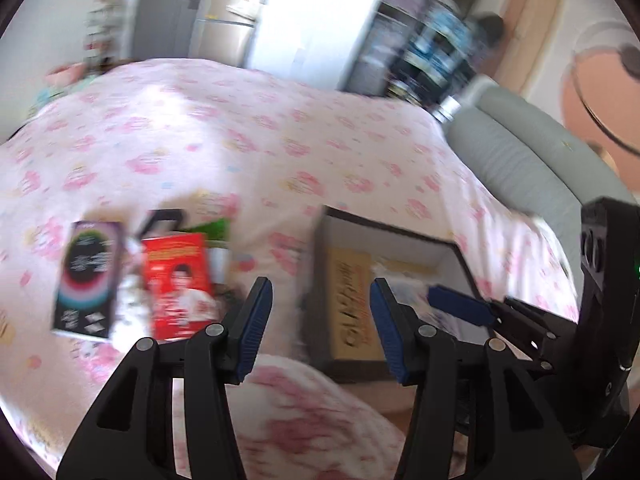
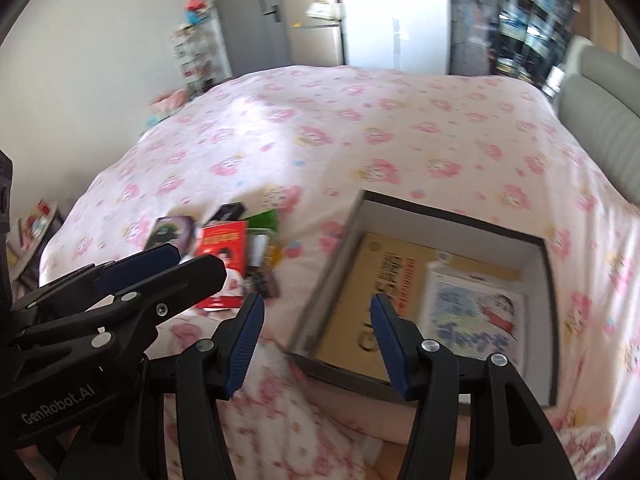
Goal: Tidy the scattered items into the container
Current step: 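Lift the left gripper out of the box toward the scattered items, then grasp the black Smart Devil box with the left gripper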
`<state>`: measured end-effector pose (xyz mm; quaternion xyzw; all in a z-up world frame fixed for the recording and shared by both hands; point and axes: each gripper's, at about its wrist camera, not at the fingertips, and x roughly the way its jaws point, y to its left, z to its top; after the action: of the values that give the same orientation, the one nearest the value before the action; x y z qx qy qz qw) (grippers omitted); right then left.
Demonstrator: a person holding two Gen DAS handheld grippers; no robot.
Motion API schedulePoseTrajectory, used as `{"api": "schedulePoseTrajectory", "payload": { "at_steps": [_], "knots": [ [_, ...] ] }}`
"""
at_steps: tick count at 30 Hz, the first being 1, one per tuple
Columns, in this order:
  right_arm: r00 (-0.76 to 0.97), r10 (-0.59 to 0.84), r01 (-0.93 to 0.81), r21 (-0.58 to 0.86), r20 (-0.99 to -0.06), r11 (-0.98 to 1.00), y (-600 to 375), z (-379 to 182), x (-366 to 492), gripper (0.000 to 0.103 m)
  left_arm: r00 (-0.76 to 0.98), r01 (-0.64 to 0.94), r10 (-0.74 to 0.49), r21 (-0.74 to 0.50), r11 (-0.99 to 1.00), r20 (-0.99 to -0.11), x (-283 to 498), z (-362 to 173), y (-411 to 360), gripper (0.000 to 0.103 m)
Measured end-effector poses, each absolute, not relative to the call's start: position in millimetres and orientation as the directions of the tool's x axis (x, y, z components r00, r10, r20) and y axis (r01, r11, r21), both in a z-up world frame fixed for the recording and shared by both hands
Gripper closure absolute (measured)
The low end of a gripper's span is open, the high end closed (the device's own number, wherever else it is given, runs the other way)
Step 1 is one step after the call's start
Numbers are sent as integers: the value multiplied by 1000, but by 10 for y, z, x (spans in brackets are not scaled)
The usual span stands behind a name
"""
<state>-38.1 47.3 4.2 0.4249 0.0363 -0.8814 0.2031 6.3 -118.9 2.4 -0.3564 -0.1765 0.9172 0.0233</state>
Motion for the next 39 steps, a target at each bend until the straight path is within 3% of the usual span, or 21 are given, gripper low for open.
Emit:
{"api": "schedulePoseTrajectory", "payload": {
  "at_steps": [2,6,14,19,22,25,31,36,39],
  "knots": [
    [-504,-395,456,152,-768,-877,262,-2,-484,51,-764,183,109,-375,-909,-636,129,-69,-1551,51],
    [-424,-437,513,187,-794,-838,-93,-136,-779,51,-719,307,115,-462,-832,-685,170,-456,-2188,52],
    [-264,-387,583,173,-884,-794,-681,-654,-1357,51,-605,476,63,-425,-770,-793,15,-1287,-2711,52],
    [-179,-343,609,170,-922,-775,-920,-900,-1548,51,-558,614,-103,-327,-718,-823,27,-1501,-3149,51],
    [-125,-378,659,209,-917,-723,-1230,-853,-1592,51,-531,684,-139,-325,-653,-836,36,-1657,-3564,51],
    [19,-402,647,317,-916,-693,-1683,-938,-1670,51,-512,715,-111,-351,-605,-852,30,-1826,-3867,51],
    [135,-412,526,418,-901,-741,-2345,-1427,-1583,51,-518,702,-5,-422,-573,-855,34,-2130,-4041,50],
    [133,-416,398,433,-899,-809,-2331,-1781,-1521,51,-544,679,18,-452,-578,-839,56,-2158,-4048,50],
    [93,-412,418,411,-906,-810,-2354,-1781,-1522,51,-551,651,86,-492,-578,-830,34,-2171,-3994,52]
  ]
}}
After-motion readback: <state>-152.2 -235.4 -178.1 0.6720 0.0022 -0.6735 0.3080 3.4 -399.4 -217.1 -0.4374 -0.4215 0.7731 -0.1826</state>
